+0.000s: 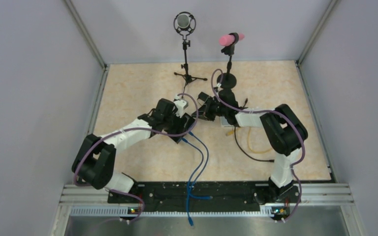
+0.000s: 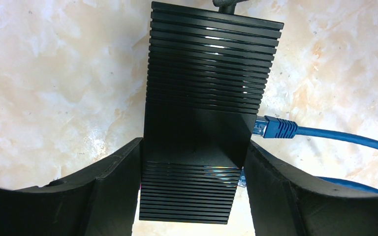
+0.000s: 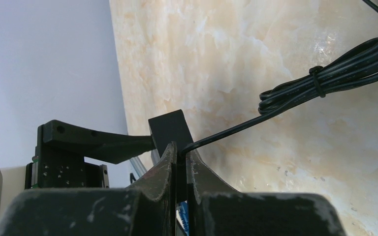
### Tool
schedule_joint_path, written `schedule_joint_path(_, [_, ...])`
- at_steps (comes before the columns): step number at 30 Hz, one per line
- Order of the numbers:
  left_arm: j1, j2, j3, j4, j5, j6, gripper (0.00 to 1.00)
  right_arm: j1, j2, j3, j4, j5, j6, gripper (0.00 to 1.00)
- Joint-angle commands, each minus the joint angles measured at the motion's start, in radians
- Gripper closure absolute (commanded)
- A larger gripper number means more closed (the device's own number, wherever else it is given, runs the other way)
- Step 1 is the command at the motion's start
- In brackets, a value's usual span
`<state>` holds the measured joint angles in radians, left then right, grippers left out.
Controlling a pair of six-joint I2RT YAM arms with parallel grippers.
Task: Pull the plug from the switch port
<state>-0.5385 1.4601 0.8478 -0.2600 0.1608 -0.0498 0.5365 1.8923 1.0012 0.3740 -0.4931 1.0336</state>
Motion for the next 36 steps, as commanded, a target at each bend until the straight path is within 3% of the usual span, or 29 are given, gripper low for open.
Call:
schedule_joint_path(1, [0.000, -0.045, -0.010, 0.018, -0.007, -0.004, 0.91, -0.003, -0.046, -0.016, 0.071, 0.071, 0.025, 1.00])
schedule_joint_path(21, [0.000, -0.020, -0.004, 0.006, -0.023, -0.001, 0.97, -0.053, -0.067, -0.040, 0.064, 0.117, 0.072, 1.00])
schedule_joint_path(31, [0.003, -0.010, 0.008, -0.009, -0.025, 0.007, 0.97, -0.094, -0.055, -0.133, 0.322, 0.069, 0.163, 1.00])
schedule_joint_path(36, [0.002, -0.014, 0.000, -0.008, -0.034, 0.009, 0.97, -0.095, -0.053, -0.135, 0.306, 0.080, 0.160, 1.00])
